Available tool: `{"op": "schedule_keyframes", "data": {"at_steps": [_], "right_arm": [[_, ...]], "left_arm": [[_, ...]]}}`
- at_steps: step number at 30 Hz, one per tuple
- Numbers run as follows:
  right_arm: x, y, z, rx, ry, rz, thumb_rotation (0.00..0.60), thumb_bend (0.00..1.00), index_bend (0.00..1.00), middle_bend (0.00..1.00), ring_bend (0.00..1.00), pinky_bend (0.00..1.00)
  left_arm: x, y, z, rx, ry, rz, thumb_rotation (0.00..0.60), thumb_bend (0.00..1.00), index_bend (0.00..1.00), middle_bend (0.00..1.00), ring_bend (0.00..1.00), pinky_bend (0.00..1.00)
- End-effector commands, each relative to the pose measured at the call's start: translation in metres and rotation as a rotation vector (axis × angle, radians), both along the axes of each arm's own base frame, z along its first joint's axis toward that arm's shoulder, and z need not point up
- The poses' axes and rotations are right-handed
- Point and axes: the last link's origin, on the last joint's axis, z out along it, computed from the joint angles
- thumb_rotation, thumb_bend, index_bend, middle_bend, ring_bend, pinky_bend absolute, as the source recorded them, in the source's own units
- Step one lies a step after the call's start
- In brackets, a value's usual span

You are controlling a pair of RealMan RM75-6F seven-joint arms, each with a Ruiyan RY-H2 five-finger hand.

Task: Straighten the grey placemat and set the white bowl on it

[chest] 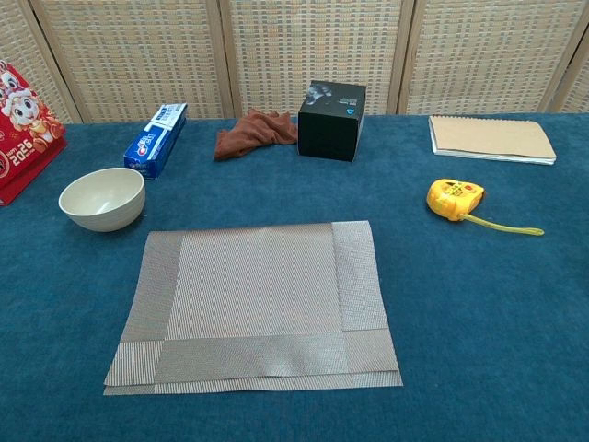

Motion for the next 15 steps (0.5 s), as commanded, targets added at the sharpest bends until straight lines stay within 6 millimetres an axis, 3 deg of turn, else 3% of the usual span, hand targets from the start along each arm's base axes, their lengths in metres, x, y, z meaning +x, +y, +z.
{"op": "schedule_keyframes", "data": {"at_steps": [1, 15], "right_arm": [[-0.0003, 0.0001, 0.0002, 0.0, 0.001, -0.001, 0.6, 0.09, 0.05, 0.0, 0.0, 0.0], [0.0024, 0.0022, -0.0005, 0.006, -0.005, 0.009, 0.6, 0.08, 0.05, 0.0, 0.0, 0.0]], "left_arm": [[0.0, -0.0001, -0.0008, -0.003, 0.002, -0.001, 0.6, 0.19, 0.0, 0.0, 0.0, 0.0], [0.0005, -0.0008, -0.0042, -0.012, 0.014, -0.005, 0.6, 0.18, 0.0, 0.0, 0.0, 0.0]]}}
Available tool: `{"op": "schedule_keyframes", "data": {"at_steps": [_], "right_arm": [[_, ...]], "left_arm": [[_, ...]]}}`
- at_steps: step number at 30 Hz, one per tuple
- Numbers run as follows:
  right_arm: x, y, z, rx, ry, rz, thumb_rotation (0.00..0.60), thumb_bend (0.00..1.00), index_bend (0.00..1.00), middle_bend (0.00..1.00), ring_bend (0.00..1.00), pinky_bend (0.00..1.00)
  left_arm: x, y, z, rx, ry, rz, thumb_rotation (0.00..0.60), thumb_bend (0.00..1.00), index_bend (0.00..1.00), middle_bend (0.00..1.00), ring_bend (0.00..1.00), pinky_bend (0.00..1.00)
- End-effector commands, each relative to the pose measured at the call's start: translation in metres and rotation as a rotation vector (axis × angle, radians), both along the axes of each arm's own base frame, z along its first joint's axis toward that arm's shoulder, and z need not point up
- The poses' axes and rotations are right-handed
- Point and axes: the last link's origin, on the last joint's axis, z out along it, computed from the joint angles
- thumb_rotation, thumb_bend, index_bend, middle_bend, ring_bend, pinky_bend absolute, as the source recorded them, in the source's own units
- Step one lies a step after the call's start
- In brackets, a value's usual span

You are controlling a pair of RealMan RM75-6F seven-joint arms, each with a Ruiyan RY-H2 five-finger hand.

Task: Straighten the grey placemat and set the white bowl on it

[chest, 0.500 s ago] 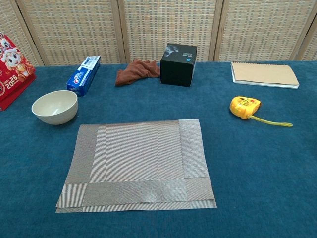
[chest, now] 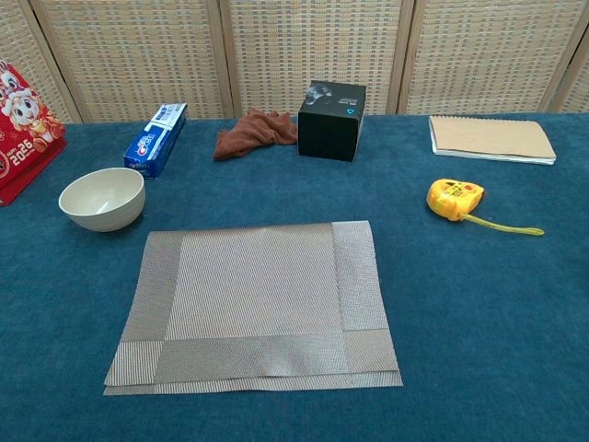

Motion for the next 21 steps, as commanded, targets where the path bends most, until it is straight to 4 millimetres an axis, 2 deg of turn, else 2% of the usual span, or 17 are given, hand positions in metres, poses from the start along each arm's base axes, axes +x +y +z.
{"op": "schedule_keyframes", "data": {"at_steps": [1, 12, 21], "right_arm": [[0.0, 0.0, 0.0, 0.001, 0.001, 0.0, 0.6, 0.08, 0.05, 0.0, 0.0, 0.0], [0.002, 0.002, 0.003, -0.001, -0.012, 0.006, 0.6, 0.08, 0.05, 0.0, 0.0, 0.0], [0.002, 0.003, 0.002, 0.004, -0.011, 0.006, 0.6, 0.08, 0.05, 0.0, 0.0, 0.0]], "left_arm": [[-0.001, 0.001, -0.001, -0.005, 0.003, 0.001, 0.6, 0.18, 0.0, 0.0, 0.0, 0.0], [0.003, -0.002, -0.005, -0.008, 0.015, -0.014, 0.6, 0.18, 0.0, 0.0, 0.0, 0.0], [0.01, -0.004, -0.016, -0.048, 0.019, -0.055, 0.6, 0.16, 0.01, 0.0, 0.0, 0.0]]}}
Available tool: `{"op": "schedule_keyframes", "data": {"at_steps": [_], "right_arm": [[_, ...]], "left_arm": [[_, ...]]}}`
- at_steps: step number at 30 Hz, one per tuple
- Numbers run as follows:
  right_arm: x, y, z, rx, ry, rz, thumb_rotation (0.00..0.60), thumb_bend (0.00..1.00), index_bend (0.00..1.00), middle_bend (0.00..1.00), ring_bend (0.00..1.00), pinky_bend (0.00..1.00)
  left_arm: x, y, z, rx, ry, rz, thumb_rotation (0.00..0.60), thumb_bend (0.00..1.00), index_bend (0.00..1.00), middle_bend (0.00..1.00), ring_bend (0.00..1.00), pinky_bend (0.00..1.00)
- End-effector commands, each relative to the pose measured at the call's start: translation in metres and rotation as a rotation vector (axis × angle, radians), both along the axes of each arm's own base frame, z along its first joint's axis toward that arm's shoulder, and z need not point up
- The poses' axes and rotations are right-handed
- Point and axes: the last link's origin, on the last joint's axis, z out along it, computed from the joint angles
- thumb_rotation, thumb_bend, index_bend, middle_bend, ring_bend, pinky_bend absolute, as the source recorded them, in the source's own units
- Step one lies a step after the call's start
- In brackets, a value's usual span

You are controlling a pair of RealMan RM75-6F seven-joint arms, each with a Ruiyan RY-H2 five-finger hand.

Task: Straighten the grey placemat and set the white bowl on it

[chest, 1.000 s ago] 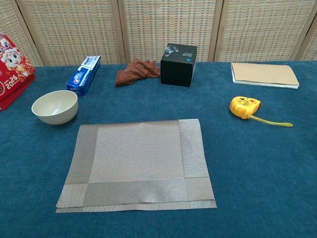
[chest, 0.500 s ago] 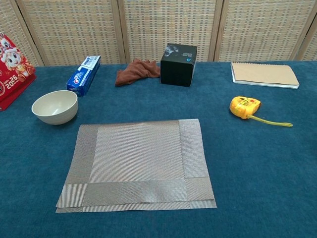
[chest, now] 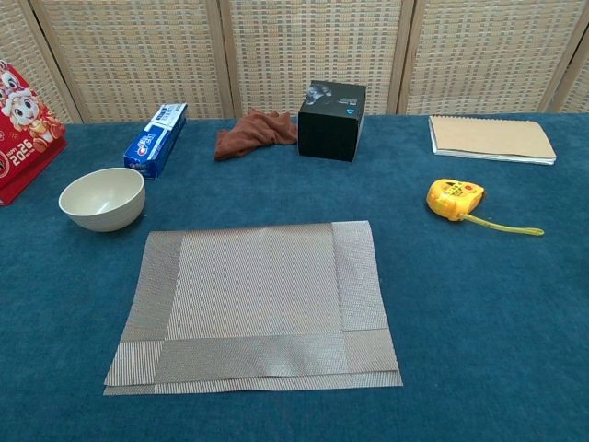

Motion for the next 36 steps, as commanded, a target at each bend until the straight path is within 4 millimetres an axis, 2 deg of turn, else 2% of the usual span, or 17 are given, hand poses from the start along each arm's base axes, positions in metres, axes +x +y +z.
{"op": "schedule_keyframes", "data": {"at_steps": [1, 10, 19, 22, 25, 36], "right_arm": [[0.0, 0.0, 0.0, 0.002, 0.001, 0.0, 0.6, 0.08, 0.05, 0.0, 0.0, 0.0], [-0.001, 0.002, -0.005, 0.017, 0.011, -0.003, 0.6, 0.08, 0.05, 0.0, 0.0, 0.0], [-0.001, 0.001, -0.003, 0.011, 0.002, -0.005, 0.6, 0.08, 0.05, 0.0, 0.0, 0.0], [0.0, 0.001, -0.002, 0.012, -0.008, -0.006, 0.6, 0.08, 0.05, 0.0, 0.0, 0.0], [0.0, 0.001, -0.001, 0.014, -0.013, -0.007, 0.6, 0.08, 0.05, 0.0, 0.0, 0.0], [0.0, 0.0, 0.002, 0.017, -0.038, -0.008, 0.6, 0.08, 0.05, 0.0, 0.0, 0.0]], "left_arm": [[0.002, 0.0, -0.004, -0.01, -0.002, -0.014, 0.6, 0.15, 0.03, 0.0, 0.0, 0.0], [0.015, 0.006, -0.031, -0.147, 0.01, -0.127, 0.6, 0.16, 0.14, 0.0, 0.0, 0.0], [0.028, 0.004, -0.068, -0.29, 0.065, -0.17, 0.6, 0.16, 0.11, 0.0, 0.0, 0.0], [0.039, 0.0, -0.091, -0.351, 0.082, -0.191, 0.6, 0.16, 0.1, 0.0, 0.0, 0.0], [0.044, 0.0, -0.103, -0.376, 0.105, -0.193, 0.6, 0.16, 0.1, 0.0, 0.0, 0.0], [0.057, 0.012, -0.131, -0.396, 0.143, -0.164, 0.6, 0.18, 0.1, 0.0, 0.0, 0.0]]}}
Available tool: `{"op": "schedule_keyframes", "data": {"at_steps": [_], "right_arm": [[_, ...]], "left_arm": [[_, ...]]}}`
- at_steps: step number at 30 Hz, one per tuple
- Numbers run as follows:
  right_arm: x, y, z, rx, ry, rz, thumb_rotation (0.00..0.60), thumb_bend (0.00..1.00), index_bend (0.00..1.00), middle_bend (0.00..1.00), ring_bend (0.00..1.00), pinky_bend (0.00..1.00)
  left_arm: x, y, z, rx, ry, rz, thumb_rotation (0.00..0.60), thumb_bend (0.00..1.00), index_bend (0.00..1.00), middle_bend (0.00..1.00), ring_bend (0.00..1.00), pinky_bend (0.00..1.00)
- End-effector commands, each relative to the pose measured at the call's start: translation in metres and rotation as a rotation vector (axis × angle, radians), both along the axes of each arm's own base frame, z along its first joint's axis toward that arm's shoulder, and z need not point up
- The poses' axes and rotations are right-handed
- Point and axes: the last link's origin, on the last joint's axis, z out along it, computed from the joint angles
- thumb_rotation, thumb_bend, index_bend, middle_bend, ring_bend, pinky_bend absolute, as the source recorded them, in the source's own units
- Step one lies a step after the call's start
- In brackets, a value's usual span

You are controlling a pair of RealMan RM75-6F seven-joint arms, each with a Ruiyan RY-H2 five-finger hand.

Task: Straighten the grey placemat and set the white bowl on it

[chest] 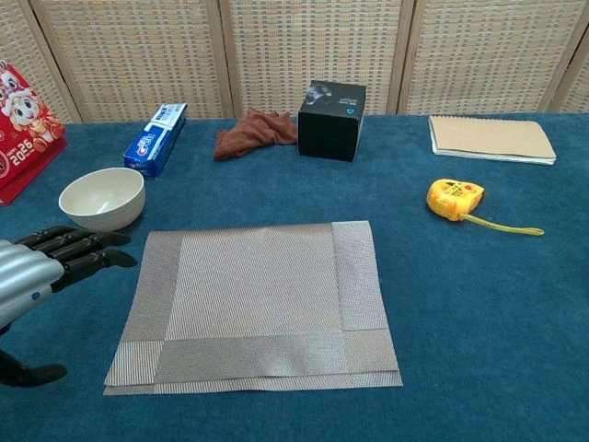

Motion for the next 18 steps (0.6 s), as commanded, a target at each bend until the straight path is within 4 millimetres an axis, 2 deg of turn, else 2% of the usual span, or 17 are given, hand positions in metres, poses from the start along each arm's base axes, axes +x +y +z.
{"op": "schedule_keyframes", "data": {"at_steps": [1, 7, 18], "right_arm": [[0.0, 0.0, 0.0, 0.002, -0.003, -0.001, 0.6, 0.08, 0.05, 0.0, 0.0, 0.0], [0.001, 0.001, -0.001, 0.009, -0.007, 0.003, 0.6, 0.08, 0.05, 0.0, 0.0, 0.0], [0.0, 0.0, -0.002, 0.007, -0.013, 0.0, 0.6, 0.08, 0.05, 0.0, 0.0, 0.0]], "left_arm": [[0.004, 0.005, -0.008, -0.003, 0.011, 0.009, 0.6, 0.18, 0.1, 0.0, 0.0, 0.0], [0.009, 0.004, -0.02, -0.04, 0.022, 0.02, 0.6, 0.18, 0.1, 0.0, 0.0, 0.0], [0.008, 0.003, -0.024, -0.048, 0.043, 0.027, 0.6, 0.18, 0.1, 0.0, 0.0, 0.0]]}}
